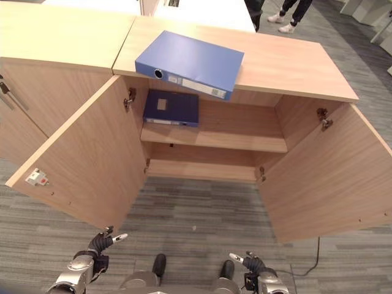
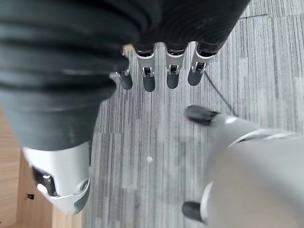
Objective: Put the empty folder in the office cabinet
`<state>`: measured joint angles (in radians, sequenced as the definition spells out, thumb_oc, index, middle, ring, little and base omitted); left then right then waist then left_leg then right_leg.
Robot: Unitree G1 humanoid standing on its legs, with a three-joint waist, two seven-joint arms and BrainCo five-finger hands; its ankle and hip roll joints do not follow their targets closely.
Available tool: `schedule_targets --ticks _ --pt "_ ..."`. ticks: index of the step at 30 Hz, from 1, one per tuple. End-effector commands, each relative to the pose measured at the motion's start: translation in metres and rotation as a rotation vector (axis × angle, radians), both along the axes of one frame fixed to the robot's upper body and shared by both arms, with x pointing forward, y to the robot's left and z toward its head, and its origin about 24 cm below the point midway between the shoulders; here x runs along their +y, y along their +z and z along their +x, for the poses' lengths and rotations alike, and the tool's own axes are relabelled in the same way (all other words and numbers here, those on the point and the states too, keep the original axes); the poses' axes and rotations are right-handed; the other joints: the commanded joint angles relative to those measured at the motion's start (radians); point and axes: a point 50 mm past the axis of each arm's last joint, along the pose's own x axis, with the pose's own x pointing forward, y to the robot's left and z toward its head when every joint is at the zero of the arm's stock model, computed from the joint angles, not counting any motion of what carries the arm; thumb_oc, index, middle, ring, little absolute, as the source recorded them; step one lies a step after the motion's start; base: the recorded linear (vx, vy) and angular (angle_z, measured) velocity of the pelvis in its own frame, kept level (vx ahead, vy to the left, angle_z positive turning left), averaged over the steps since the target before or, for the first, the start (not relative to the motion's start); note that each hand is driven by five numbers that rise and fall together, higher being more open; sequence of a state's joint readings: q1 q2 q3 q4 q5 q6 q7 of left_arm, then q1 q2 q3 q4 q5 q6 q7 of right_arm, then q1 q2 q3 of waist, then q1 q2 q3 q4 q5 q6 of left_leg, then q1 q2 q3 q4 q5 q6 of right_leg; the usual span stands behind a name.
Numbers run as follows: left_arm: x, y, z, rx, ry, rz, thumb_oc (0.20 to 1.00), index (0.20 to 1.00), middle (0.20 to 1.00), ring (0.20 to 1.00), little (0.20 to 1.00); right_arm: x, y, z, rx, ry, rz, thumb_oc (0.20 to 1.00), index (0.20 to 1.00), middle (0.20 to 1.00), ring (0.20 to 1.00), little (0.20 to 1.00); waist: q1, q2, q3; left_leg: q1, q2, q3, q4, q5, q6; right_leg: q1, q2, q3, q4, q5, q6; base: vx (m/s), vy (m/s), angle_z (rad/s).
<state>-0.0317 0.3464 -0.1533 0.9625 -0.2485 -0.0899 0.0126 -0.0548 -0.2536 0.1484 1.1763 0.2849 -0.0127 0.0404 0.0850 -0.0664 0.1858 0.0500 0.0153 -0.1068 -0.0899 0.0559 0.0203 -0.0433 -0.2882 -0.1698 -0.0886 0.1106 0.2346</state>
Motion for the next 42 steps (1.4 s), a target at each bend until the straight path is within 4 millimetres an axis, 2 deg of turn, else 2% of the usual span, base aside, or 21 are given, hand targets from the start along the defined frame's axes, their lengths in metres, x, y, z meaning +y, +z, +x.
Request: schedule_targets --ticks 1,4,7,9,10,12,19,22,23,24,25,27,29,33,35,36,38,40,41,42 --pt "-0.001 0.007 0.009 -0.066 -0.026 0.022 1.000 1.000 1.000 1.000 1.000 -0.015 0.013 0.022 -0.089 0.008 -0.049 1.000 1.000 1.000 1.000 1.000 0.000 0.019 0.028 0.005 0.034 0.021 0.063 -0.122 -0.094 -0.004 -0.026 0.059 0.136 0.052 0.005 0.10 -0.113 0.37" --pt "-0.002 0.005 0.005 -0.059 -0.028 0.019 1.000 1.000 1.000 1.000 1.000 -0.015 0.011 0.017 -0.071 0.016 -0.051 1.000 1.000 1.000 1.000 1.000 0.006 0.023 0.015 0.030 0.031 0.021 0.054 -0.134 -0.100 0.013 -0.036 0.056 0.142 0.043 0.011 0.13 -0.124 0.19" --pt "-0.005 0.001 -0.001 -0.038 -0.022 0.009 1.000 1.000 1.000 1.000 1.000 -0.018 0.010 0.011 -0.054 0.012 -0.054 1.000 1.000 1.000 1.000 1.000 0.004 0.040 -0.007 0.049 0.051 0.009 0.037 -0.133 -0.113 0.037 -0.025 0.027 0.129 0.010 0.007 0.11 -0.137 -0.01" --pt "-0.007 -0.001 -0.004 -0.031 -0.015 -0.001 1.000 1.000 1.000 1.000 1.000 -0.021 0.010 0.009 -0.049 0.010 -0.061 1.000 1.000 1.000 1.000 1.000 0.001 0.061 -0.016 0.052 0.085 -0.010 0.029 -0.121 -0.132 0.062 0.004 0.004 0.111 -0.037 -0.013 0.08 -0.226 0.20" --pt "-0.007 -0.001 -0.004 -0.031 -0.015 -0.001 1.000 1.000 1.000 1.000 1.000 -0.021 0.010 0.009 -0.049 0.010 -0.061 1.000 1.000 1.000 1.000 1.000 0.000 0.062 -0.016 0.053 0.086 -0.010 0.029 -0.121 -0.133 0.063 0.005 0.003 0.110 -0.038 -0.013 0.05 -0.204 0.15" --pt "-0.010 -0.003 -0.006 -0.025 -0.004 -0.019 1.000 1.000 1.000 1.000 1.000 -0.029 0.011 0.005 -0.036 0.003 -0.078 1.000 1.000 1.000 1.000 1.000 0.001 0.079 -0.022 0.046 0.119 -0.032 0.023 -0.100 -0.156 0.090 0.039 -0.012 0.090 -0.075 -0.036 0.05 -0.214 0.09" --pt "-0.015 -0.003 -0.003 -0.035 0.010 -0.047 1.000 1.000 1.000 1.000 1.000 -0.044 0.012 -0.005 -0.012 -0.034 -0.112 1.000 1.000 1.000 1.000 1.000 -0.002 0.102 -0.020 0.021 0.171 -0.069 0.035 -0.054 -0.204 0.132 0.100 -0.054 0.077 -0.138 -0.079 0.02 -0.187 0.17" --pt "-0.019 -0.002 0.000 -0.043 -0.004 -0.064 1.000 1.000 1.000 1.000 1.000 -0.050 0.013 -0.010 -0.003 -0.056 -0.120 1.000 1.000 1.000 1.000 1.000 -0.004 0.107 -0.014 -0.009 0.171 -0.093 0.080 -0.035 -0.218 0.160 0.124 -0.067 0.069 -0.164 -0.103 0.00 -0.166 0.28" --pt "-0.021 -0.002 0.002 -0.046 -0.006 -0.073 1.000 1.000 1.000 1.000 1.000 -0.053 0.014 -0.008 -0.010 -0.063 -0.125 1.000 1.000 1.000 1.000 1.000 -0.005 0.098 0.002 -0.053 0.142 -0.120 0.179 -0.013 -0.222 0.179 0.124 -0.069 0.059 -0.167 -0.117 -0.02 -0.117 0.38" --pt "-0.021 -0.002 0.002 -0.047 -0.006 -0.073 1.000 1.000 1.000 1.000 1.000 -0.053 0.014 -0.008 -0.011 -0.063 -0.124 1.000 1.000 1.000 1.000 1.000 -0.007 0.097 0.002 -0.057 0.140 -0.123 0.186 -0.016 -0.222 0.180 0.123 -0.071 0.058 -0.167 -0.116 -0.04 -0.132 0.52" --pt "-0.022 -0.001 0.005 -0.057 -0.005 -0.080 1.000 1.000 1.000 1.000 1.000 -0.055 0.016 -0.007 -0.017 -0.065 -0.132 1.000 1.000 1.000 1.000 1.000 -0.009 0.085 0.018 -0.100 0.113 -0.102 0.267 0.002 -0.218 0.198 0.115 -0.084 0.048 -0.172 -0.127 -0.03 -0.059 0.40" --pt "-0.023 -0.001 0.005 -0.058 -0.005 -0.083 1.000 1.000 1.000 1.000 1.000 -0.057 0.016 -0.007 -0.014 -0.068 -0.136 1.000 1.000 1.000 1.000 1.000 -0.010 0.084 0.024 -0.115 0.111 -0.078 0.277 0.006 -0.213 0.211 0.114 -0.092 0.039 -0.176 -0.127 0.01 -0.042 0.34" --pt "-0.027 -0.001 0.006 -0.061 -0.010 -0.097 1.000 1.000 1.000 1.000 1.000 -0.061 0.016 -0.011 -0.002 -0.086 -0.138 1.000 1.000 1.000 1.000 1.000 -0.004 0.085 0.023 -0.156 0.124 -0.018 0.220 0.008 -0.201 0.235 0.106 -0.102 0.023 -0.181 -0.112 0.13 0.023 0.21" --pt "-0.027 -0.001 0.005 -0.061 -0.013 -0.095 1.000 1.000 1.000 1.000 1.000 -0.064 0.019 -0.006 -0.022 -0.119 -0.142 1.000 1.000 1.000 1.000 1.000 0.017 0.093 0.015 -0.259 0.126 0.053 0.108 0.071 -0.200 0.267 0.107 -0.099 0.009 -0.202 -0.093 0.18 0.118 0.05" --pt "-0.027 -0.004 0.000 -0.044 -0.008 -0.096 1.000 1.000 1.000 1.000 1.000 -0.060 0.017 -0.006 -0.012 -0.104 -0.139 1.000 1.000 1.000 1.000 1.000 0.027 0.106 -0.005 -0.212 0.132 0.037 0.055 0.076 -0.193 0.270 0.113 -0.078 0.015 -0.210 -0.082 0.25 0.239 -0.01" --pt "-0.027 -0.005 -0.003 -0.037 -0.003 -0.094 1.000 1.000 1.000 1.000 1.000 -0.055 0.013 -0.011 0.008 -0.096 -0.132 1.000 1.000 1.000 1.000 1.000 0.031 0.102 -0.026 -0.180 0.115 0.019 0.050 0.062 -0.182 0.282 0.089 -0.067 0.027 -0.205 -0.063 0.23 0.217 -0.20" --pt "-0.023 -0.004 -0.003 -0.039 0.004 -0.083 1.000 1.000 1.000 1.000 1.000 -0.049 0.010 -0.013 0.015 -0.096 -0.116 1.000 1.000 1.000 1.000 1.000 0.037 0.089 -0.039 -0.148 0.090 0.013 0.044 0.036 -0.158 0.265 0.055 -0.042 0.089 -0.203 -0.052 0.22 0.256 -0.33" --pt "-0.019 0.000 0.001 -0.062 0.004 -0.080 1.000 1.000 1.000 1.000 1.000 -0.040 0.009 -0.009 0.002 -0.097 -0.088 1.000 1.000 1.000 1.000 1.000 0.051 0.080 -0.042 -0.121 0.071 0.039 0.037 0.015 -0.126 0.219 0.022 -0.009 0.197 -0.206 -0.029 0.12 0.252 -0.39" --pt "-0.018 0.002 0.003 -0.073 0.000 -0.076 1.000 1.000 1.000 1.000 1.000 -0.036 0.008 -0.006 -0.009 -0.098 -0.076 1.000 1.000 1.000 1.000 1.000 0.053 0.078 -0.040 -0.108 0.059 0.049 0.036 0.005 -0.112 0.191 0.007 0.000 0.255 -0.182 -0.018 0.10 0.257 -0.56" --pt "-0.015 0.003 0.003 -0.069 0.000 -0.064 1.000 1.000 1.000 1.000 1.000 -0.034 0.008 -0.003 -0.013 -0.085 -0.073 1.000 1.000 1.000 1.000 1.000 0.051 0.075 -0.034 -0.093 0.048 0.062 0.034 -0.005 -0.097 0.159 -0.011 0.010 0.321 -0.131 -0.007 0.09 0.236 -0.53"
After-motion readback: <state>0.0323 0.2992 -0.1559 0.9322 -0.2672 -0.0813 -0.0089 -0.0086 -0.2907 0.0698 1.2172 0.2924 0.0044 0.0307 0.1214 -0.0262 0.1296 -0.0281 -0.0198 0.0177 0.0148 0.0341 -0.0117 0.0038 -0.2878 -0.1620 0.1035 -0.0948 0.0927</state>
